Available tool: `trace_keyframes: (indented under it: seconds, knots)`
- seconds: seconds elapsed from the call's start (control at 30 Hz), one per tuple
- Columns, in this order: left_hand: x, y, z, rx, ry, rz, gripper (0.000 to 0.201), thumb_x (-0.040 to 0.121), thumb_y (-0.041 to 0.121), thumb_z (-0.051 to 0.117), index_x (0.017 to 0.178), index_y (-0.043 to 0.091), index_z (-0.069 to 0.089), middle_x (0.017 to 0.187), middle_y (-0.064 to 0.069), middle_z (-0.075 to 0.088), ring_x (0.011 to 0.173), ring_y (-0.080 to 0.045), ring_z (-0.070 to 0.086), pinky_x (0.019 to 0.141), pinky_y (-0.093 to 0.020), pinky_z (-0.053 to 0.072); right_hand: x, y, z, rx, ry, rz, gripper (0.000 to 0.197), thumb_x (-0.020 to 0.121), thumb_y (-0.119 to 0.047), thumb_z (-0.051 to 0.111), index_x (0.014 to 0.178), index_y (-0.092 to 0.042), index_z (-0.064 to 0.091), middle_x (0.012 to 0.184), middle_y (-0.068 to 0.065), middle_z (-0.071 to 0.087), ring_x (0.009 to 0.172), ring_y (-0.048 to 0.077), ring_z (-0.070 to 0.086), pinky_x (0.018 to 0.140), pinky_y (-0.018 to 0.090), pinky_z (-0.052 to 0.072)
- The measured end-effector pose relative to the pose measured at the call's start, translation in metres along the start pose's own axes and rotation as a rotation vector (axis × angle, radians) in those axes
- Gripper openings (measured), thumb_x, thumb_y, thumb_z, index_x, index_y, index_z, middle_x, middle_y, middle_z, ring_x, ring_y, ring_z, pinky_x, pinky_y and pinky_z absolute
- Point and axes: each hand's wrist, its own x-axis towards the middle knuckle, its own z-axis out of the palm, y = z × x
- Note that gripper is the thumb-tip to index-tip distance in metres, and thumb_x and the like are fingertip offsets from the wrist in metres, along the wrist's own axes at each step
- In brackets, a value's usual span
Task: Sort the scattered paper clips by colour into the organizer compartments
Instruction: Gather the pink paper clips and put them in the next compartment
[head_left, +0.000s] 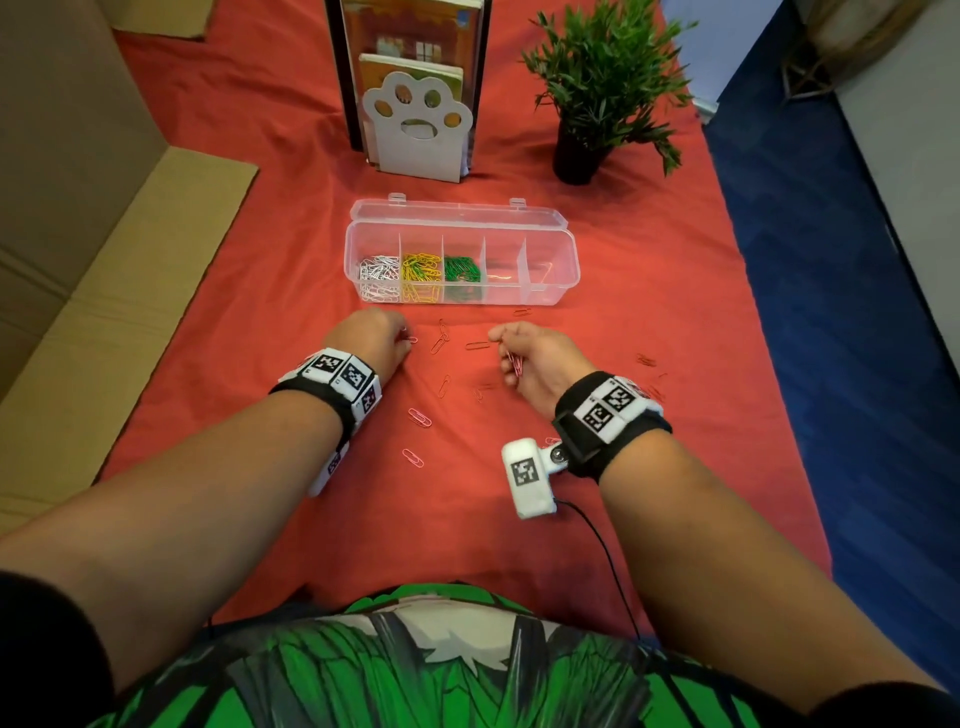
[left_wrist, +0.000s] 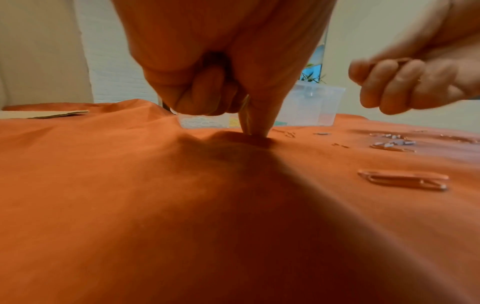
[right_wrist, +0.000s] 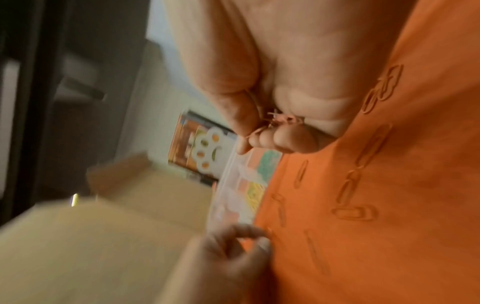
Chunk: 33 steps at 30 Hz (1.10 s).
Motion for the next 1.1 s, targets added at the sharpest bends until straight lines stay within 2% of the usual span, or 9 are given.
trace_keyframes:
  seconds: [0.2, 0.33, 0.4, 0.5, 0.67, 0.87, 0.97, 1.03, 1.1]
  knots:
    - [0.003, 0.006, 0.004, -0.18, -0.018, -0.144, 0.02, 0.088, 0.022, 0.053, 0.087, 0.005, 0.062, 0.09, -0.018, 0.067, 0.085, -0.036, 0.061, 0.075, -0.037, 0.046, -0.009, -0.014, -0.012, 0.353, -0.068, 0.131, 0.023, 0.094, -0.014, 0.038, 0.08, -0.009, 0.056, 0.072, 0.005, 0.049, 0.061, 0.014, 0.046, 0.046, 0.02, 0.042]
    - [-0.005, 0.017, -0.012, -1.185, -0.262, -0.562, 0.015, 0.077, 0.022, 0.046, 0.064, 0.015, 0.043, 0.057, -0.003, 0.041, 0.042, -0.015, 0.036, 0.04, -0.017, 0.028, -0.009, -0.018, -0.02, 0.316, -0.049, 0.085, 0.022, 0.093, -0.009, 0.043, 0.1, -0.005, 0.063, 0.089, 0.008, 0.062, 0.07, 0.014, 0.055, 0.058, 0.022, 0.051]
    - [-0.013, 0.021, -0.026, -1.57, -0.386, -0.64, 0.009, 0.072, 0.016, 0.04, 0.063, 0.015, 0.043, 0.053, 0.0, 0.041, 0.041, -0.011, 0.034, 0.038, -0.013, 0.023, -0.007, -0.021, -0.024, 0.351, -0.042, 0.069, 0.025, 0.094, -0.006, 0.038, 0.104, -0.005, 0.061, 0.095, 0.008, 0.063, 0.075, 0.014, 0.057, 0.063, 0.023, 0.053]
    - [-0.016, 0.026, -0.041, -1.739, -0.445, -0.59, 0.022, 0.065, 0.015, 0.04, 0.075, 0.008, 0.058, 0.062, -0.006, 0.056, 0.047, -0.014, 0.049, 0.042, -0.016, 0.039, -0.006, -0.028, -0.027, 0.4, 0.015, 0.049, 0.028, 0.093, 0.006, 0.032, 0.099, -0.002, 0.059, 0.098, 0.013, 0.06, 0.083, 0.02, 0.061, 0.063, 0.023, 0.058]
    - [0.008, 0.049, -0.053, -1.636, -0.463, -0.598, 0.028, 0.086, 0.009, 0.038, 0.101, 0.002, 0.061, 0.082, -0.01, 0.062, 0.062, -0.016, 0.058, 0.05, -0.021, 0.052, -0.004, -0.038, -0.032, 0.284, 0.186, -0.037, 0.034, 0.091, 0.016, 0.026, 0.093, -0.002, 0.055, 0.087, 0.012, 0.053, 0.074, 0.019, 0.057, 0.054, 0.019, 0.057]
    - [0.046, 0.093, -0.073, -1.599, -0.459, -0.554, 0.014, 0.083, 0.007, 0.034, 0.086, 0.007, 0.048, 0.074, -0.006, 0.048, 0.062, -0.015, 0.049, 0.053, -0.02, 0.048, -0.008, -0.039, -0.053, 0.168, 0.235, -0.067, 0.035, 0.091, 0.015, 0.029, 0.104, -0.002, 0.056, 0.088, 0.008, 0.053, 0.074, 0.015, 0.056, 0.058, 0.017, 0.056]
    - [0.059, 0.113, -0.073, -1.608, -0.385, -0.567, 0.009, 0.08, 0.007, 0.035, 0.076, 0.011, 0.043, 0.072, -0.004, 0.043, 0.063, -0.014, 0.045, 0.06, -0.024, 0.046, -0.014, -0.04, -0.065, 0.084, 0.237, -0.102, 0.038, 0.089, 0.017, 0.027, 0.092, -0.005, 0.058, 0.085, 0.006, 0.052, 0.072, 0.014, 0.055, 0.056, 0.015, 0.055]
    - [0.069, 0.121, -0.066, -1.608, -0.345, -0.568, 0.017, 0.076, 0.006, 0.04, 0.091, 0.009, 0.048, 0.097, -0.004, 0.052, 0.097, -0.014, 0.056, 0.086, -0.034, 0.049, -0.016, -0.04, -0.073, 0.031, 0.251, -0.113, 0.04, 0.087, 0.019, 0.027, 0.091, -0.006, 0.057, 0.084, 0.006, 0.052, 0.071, 0.014, 0.056, 0.056, 0.015, 0.055]
    - [0.073, 0.129, -0.061, -1.597, -0.301, -0.559, 0.035, 0.073, 0.003, 0.042, 0.107, 0.003, 0.049, 0.131, -0.005, 0.041, 0.136, -0.024, 0.032, 0.112, -0.044, 0.031, -0.018, -0.04, -0.083, -0.01, 0.266, -0.112, 0.039, 0.088, 0.018, 0.027, 0.1, -0.003, 0.057, 0.083, 0.005, 0.052, 0.07, 0.013, 0.056, 0.059, 0.016, 0.055]
